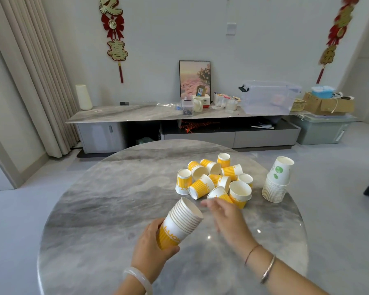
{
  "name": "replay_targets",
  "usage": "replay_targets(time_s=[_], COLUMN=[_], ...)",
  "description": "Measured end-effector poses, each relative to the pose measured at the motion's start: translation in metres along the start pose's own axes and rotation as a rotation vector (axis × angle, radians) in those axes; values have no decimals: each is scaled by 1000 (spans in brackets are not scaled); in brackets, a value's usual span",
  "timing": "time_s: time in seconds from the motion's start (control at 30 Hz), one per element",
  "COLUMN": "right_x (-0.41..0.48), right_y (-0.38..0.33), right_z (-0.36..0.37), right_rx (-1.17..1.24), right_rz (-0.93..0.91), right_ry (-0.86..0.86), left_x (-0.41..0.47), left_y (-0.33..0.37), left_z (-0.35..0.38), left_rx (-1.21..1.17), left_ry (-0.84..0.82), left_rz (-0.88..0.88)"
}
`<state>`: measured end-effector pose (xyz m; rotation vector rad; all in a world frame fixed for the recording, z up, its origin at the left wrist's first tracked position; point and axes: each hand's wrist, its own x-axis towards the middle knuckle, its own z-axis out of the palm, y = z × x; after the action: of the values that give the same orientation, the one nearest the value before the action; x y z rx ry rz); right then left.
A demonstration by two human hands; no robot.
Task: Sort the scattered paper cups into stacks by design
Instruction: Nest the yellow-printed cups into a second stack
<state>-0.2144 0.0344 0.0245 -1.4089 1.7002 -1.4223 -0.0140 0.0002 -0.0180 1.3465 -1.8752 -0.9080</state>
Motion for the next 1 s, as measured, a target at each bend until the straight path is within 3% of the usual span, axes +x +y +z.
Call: replay_targets(time_s=[0.1, 0.17, 0.4, 0.57, 0.73, 0.83, 1.0], right_x=[35, 50, 71, 76, 61, 42, 10], right_y=[26, 49, 96, 100, 72, 39, 4], right_z=[-47, -72, -88, -89, -102, -104, -85], right_rx=[-267, -437, -634, -705, -627, -384, 53], right_rz=[-33, -18, -16, -2, -159, -211, -107], right_ry=[266, 313, 89, 85, 291, 430, 296], left_x=[3, 5, 16, 21, 25, 21, 13], left_y=[0, 1, 10, 20, 27, 32, 37], left_z=[3, 6, 30, 52, 60, 61, 55], left_rx=[-6, -15, -67, -88, -69, -38, -47], left_ry=[11, 5, -40, -43, -15, -29, -20], left_rz=[-14, -17, -16, -19, -9, -8, 7])
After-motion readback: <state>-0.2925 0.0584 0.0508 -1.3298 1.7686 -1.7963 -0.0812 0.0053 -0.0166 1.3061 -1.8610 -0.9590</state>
